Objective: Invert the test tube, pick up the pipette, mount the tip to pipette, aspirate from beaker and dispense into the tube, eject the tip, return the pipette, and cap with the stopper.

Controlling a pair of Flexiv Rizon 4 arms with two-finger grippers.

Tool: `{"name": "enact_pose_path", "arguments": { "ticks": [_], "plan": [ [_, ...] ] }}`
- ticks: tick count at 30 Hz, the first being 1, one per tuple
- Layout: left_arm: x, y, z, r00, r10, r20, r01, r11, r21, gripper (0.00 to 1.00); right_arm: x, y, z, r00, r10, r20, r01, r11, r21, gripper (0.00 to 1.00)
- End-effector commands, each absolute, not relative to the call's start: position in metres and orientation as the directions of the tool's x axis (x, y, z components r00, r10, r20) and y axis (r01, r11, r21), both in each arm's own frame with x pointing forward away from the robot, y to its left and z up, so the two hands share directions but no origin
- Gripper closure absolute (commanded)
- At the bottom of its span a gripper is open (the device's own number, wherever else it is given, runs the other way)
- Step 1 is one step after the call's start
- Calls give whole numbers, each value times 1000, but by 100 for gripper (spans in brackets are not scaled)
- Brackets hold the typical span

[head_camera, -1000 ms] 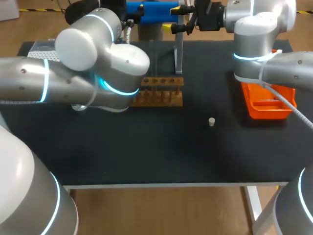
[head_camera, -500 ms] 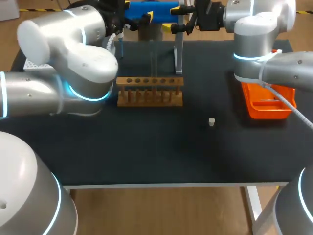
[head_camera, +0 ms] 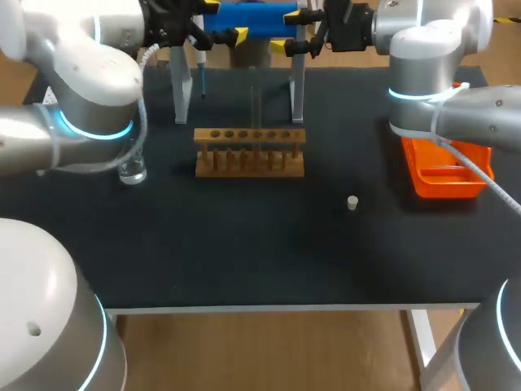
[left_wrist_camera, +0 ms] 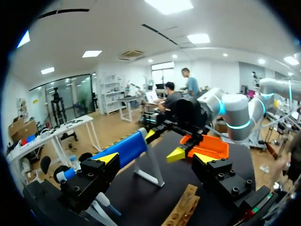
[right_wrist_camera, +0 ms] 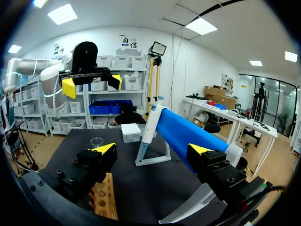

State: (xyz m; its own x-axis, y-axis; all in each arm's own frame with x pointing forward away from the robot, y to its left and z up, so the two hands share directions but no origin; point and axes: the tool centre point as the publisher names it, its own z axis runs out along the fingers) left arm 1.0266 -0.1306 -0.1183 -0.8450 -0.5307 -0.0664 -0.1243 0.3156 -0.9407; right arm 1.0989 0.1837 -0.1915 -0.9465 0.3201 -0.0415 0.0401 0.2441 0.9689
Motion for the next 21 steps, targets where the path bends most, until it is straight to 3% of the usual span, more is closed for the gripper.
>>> {"name": "enact_pose_path", "arguments": {
  "ticks": [1,21],
  "plan": [
    [1020,-124,-117,-997,58,52,-24,409,-912,0,1100,184,-192,-947,319,-41,41,246,969,0],
    [978,-136,-170,-997,62,48,-20,385,-923,0,1100,184,-192,-947,319,-41,41,246,969,0]
  ]
}}
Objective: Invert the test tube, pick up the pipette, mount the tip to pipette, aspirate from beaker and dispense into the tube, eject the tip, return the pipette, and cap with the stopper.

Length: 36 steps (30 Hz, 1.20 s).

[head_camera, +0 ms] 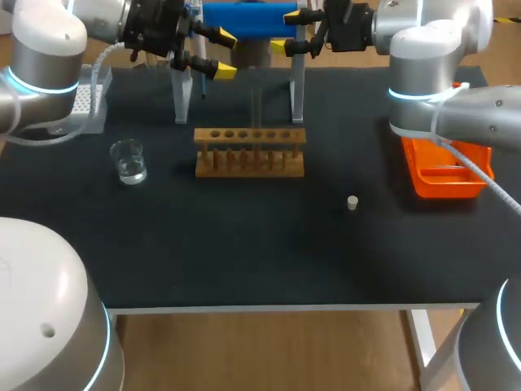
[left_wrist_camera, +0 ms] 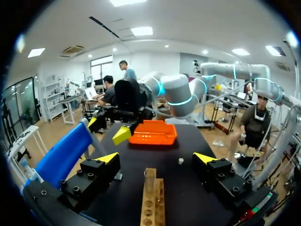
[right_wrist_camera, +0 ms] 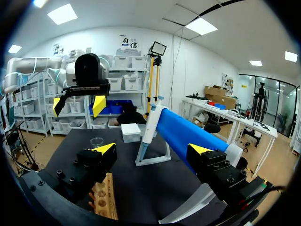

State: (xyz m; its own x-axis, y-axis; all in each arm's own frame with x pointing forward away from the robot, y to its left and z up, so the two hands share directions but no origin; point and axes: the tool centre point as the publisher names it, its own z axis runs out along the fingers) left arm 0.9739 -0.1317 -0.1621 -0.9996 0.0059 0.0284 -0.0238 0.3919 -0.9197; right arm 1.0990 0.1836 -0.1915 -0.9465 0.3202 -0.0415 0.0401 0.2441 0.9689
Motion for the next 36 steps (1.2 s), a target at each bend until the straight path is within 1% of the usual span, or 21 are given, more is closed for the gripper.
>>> {"name": "enact_pose_path", "arguments": {
  "ticks": [1,12,28,36],
  "plan": [
    [978,-137,-171,-998,51,42,-20,380,-925,0,1100,184,-192,-947,319,-41,41,246,969,0],
    [975,-146,-188,-996,-79,31,-61,411,-909,0,1100,184,-192,-947,319,-41,41,246,969,0],
    [973,-158,-221,-991,-124,51,-99,418,-903,0,1100,184,-192,-947,319,-41,41,246,969,0],
    [971,-160,-234,-984,-172,52,-126,455,-881,0,1100,184,-192,-947,319,-41,41,246,969,0]
  ]
}}
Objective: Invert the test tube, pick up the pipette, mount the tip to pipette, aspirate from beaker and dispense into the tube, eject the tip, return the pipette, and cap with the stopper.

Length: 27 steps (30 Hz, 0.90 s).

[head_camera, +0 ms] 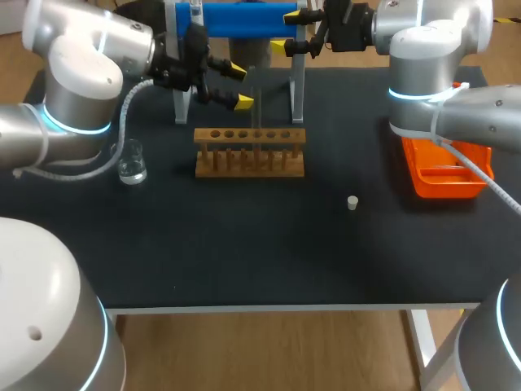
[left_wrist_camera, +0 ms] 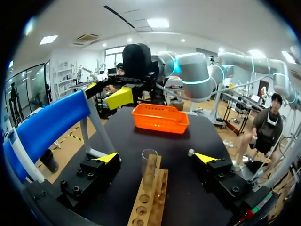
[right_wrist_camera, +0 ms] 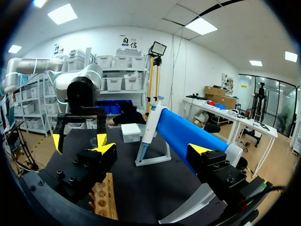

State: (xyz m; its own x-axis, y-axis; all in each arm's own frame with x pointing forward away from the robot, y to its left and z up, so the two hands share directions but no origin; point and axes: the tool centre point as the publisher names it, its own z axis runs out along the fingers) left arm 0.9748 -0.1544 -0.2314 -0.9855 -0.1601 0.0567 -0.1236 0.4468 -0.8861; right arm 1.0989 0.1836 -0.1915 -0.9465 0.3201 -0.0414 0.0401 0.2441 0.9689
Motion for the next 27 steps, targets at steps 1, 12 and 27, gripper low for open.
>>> {"name": "enact_pose_path", "arguments": {
  "ticks": [1,12,27],
  "plan": [
    [971,-162,-235,-985,-167,49,-122,462,-878,0,1100,184,-192,-947,319,-41,41,246,969,0],
    [971,-162,-242,-976,-217,29,-128,459,-879,0,1100,184,-192,-947,319,-41,41,246,969,0],
    [987,-167,-260,-977,-211,42,-138,469,-872,0,1100,184,-192,-947,319,-41,41,246,969,0]
  ]
}}
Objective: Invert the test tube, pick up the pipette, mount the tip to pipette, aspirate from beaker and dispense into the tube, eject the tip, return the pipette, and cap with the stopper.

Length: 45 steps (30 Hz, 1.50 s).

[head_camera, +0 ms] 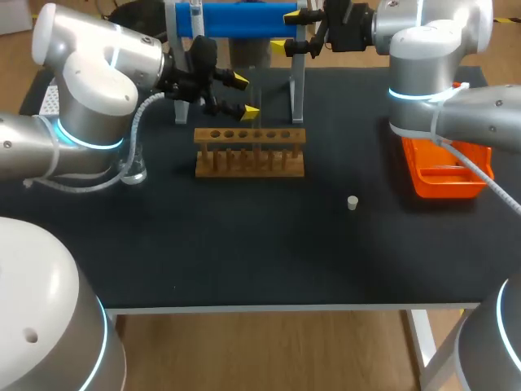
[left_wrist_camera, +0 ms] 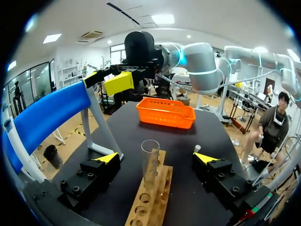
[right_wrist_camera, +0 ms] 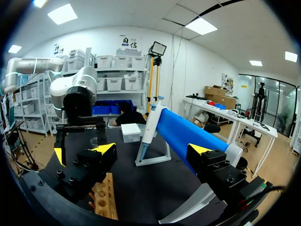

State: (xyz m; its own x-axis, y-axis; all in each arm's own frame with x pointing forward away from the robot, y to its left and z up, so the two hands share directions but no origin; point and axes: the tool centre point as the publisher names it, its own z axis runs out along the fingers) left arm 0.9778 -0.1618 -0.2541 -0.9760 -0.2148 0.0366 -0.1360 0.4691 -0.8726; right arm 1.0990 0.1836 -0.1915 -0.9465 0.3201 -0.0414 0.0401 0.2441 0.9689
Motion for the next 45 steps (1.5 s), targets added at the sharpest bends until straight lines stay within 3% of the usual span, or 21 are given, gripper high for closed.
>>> {"name": "enact_pose_path", "arguments": {
  "ticks": [1,33,45],
  "plan": [
    [987,-167,-260,-976,-213,41,-139,468,-873,0,1100,184,-192,-947,319,-41,41,246,969,0],
    [991,-172,-266,-973,-224,56,-161,485,-860,0,1100,184,-192,-947,319,-41,41,246,969,0],
    [990,-180,-263,-980,-194,-52,-61,534,-844,0,1100,184,-192,-947,319,-41,41,246,969,0]
  ]
}}
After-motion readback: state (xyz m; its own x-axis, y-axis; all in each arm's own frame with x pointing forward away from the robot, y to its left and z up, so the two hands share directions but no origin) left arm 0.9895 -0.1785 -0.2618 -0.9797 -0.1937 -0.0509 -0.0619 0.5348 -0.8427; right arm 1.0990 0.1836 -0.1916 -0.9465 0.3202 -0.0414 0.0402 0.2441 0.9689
